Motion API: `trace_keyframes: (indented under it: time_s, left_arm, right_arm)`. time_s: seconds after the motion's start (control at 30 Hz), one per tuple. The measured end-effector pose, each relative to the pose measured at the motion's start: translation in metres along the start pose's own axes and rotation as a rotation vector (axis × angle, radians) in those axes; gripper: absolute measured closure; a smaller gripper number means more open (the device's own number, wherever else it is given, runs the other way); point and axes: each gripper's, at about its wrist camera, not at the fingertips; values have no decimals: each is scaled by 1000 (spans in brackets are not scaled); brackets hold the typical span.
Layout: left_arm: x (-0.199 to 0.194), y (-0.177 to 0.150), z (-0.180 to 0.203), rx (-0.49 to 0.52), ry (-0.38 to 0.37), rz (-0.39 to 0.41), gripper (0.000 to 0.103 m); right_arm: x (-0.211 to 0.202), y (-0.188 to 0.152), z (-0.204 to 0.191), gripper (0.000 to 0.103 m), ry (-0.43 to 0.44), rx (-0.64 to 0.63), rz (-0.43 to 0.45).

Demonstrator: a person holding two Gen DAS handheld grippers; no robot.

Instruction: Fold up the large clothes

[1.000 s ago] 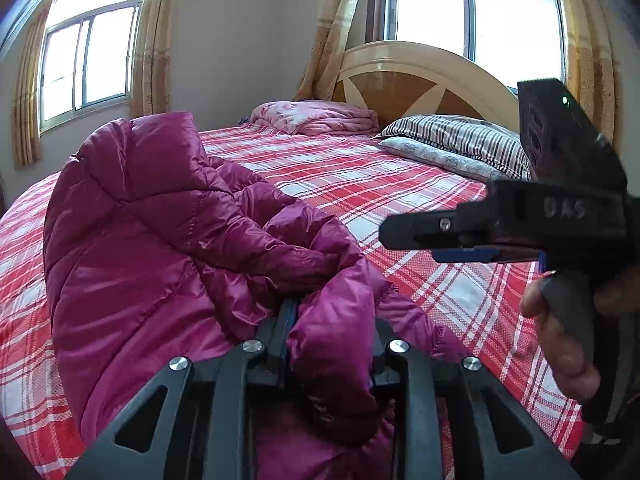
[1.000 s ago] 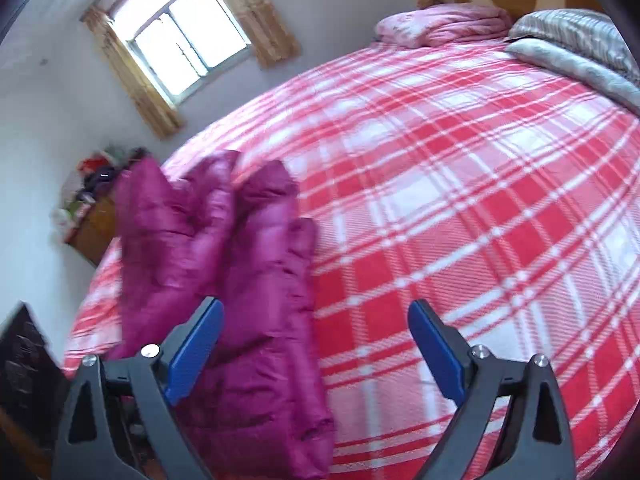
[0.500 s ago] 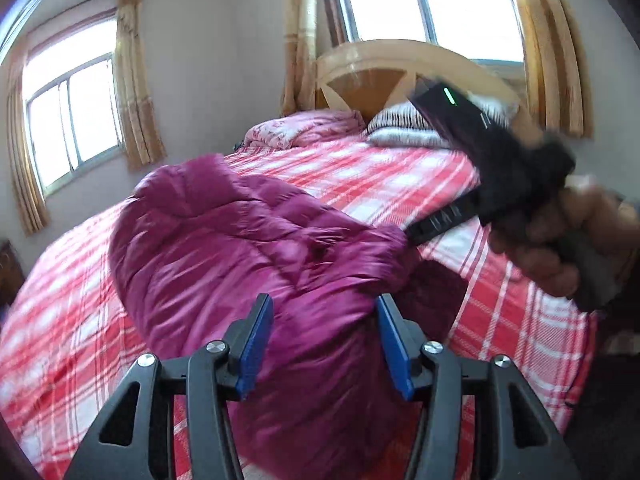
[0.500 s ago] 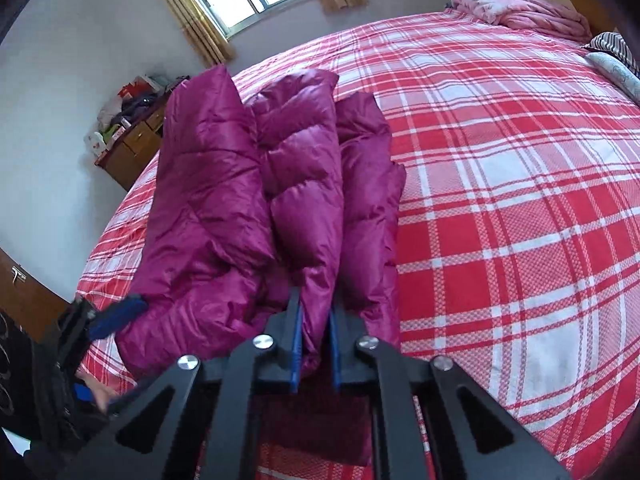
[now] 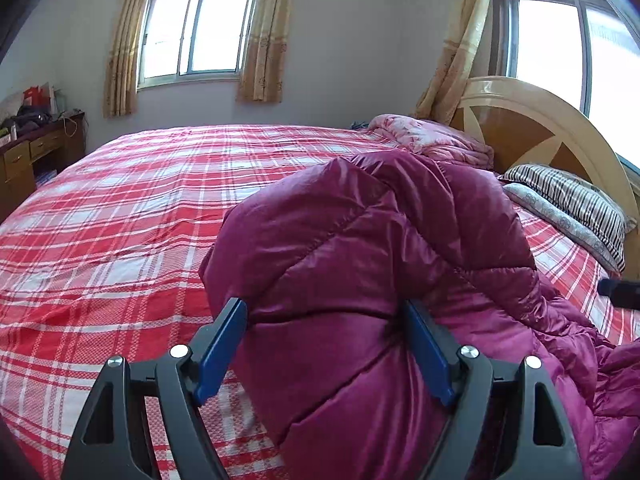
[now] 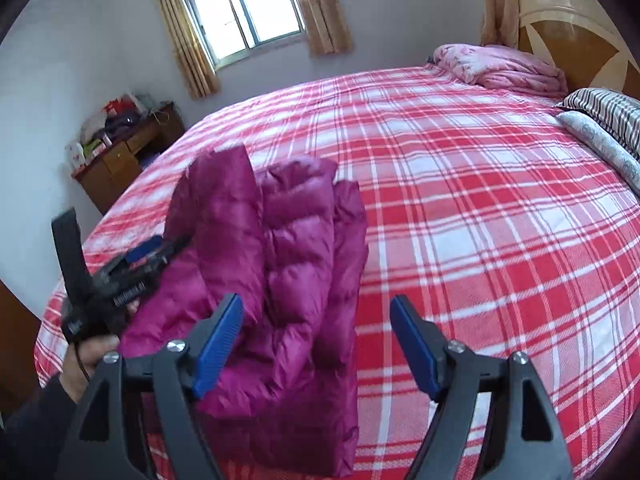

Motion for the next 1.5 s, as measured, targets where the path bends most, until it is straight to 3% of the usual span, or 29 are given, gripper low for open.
trace_keyframes:
  time_s: [0.13,0.2,0.23,0.27,0.37,0.47,0.57,0.7,0.8,0.9,1.0,1.13,1.2,1.27,1.37,1.5]
  left_arm:
    - [-5,-2,16,84,27,3,23]
    - [-2,1,15,79,8,-5,23]
    - [-2,2,17,88,10,-9,23]
    - [5,5,16,100,15,-12,23]
    - [1,11,19,119,12,-15,23]
    - [-13,24,28,137,16,33,23]
    - [-8,32,46,180,1,20,23]
    - [15,27,78,283,17,-25,23]
    - [29,22,94,347,30,-69,23]
    - [35,22,103,376,40,-84,23]
    - [40,28,101,348,49,-100,23]
    - [54,22,103,343,73,-147,23]
    - [54,21,102,320,74,-136,23]
    - [54,23,103,301,75,-134,23]
    - [52,29,101,272,88,-131,23]
    - [44,45,80,118,137,-88,23]
  right_arm:
    - [37,33,-14,27,88,-25,-78]
    - [68,41,-23,38,108,-35,-156]
    - [79,41,-27,55,122,-39,-185]
    - [91,39,-33,82,162,-52,-226]
    - [73,34,-40,93,171,-89,-166]
    - [44,30,-29,94,194,-74,-82]
    - [36,26,-11,94,122,-47,-39]
    - [63,15,25,95,76,58,-97]
    - [80,-1,53,95,89,169,-129]
    - [82,-13,63,95,60,202,-114]
    - [80,-18,66,93,28,204,-107]
    - [43,-2,62,56,-117,196,-6]
    - [20,12,53,56,-195,163,94]
    - [8,29,37,56,-205,120,137]
    - [18,47,21,56,-131,101,110]
    - [61,45,14,55,-163,53,46]
Point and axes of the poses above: each gripper's, at about its wrist camera, not at the fingertips, and x roughly the way its jaws point, z to its right, y to its top, and after that the axes turned 8 degrees about -y, right-handed
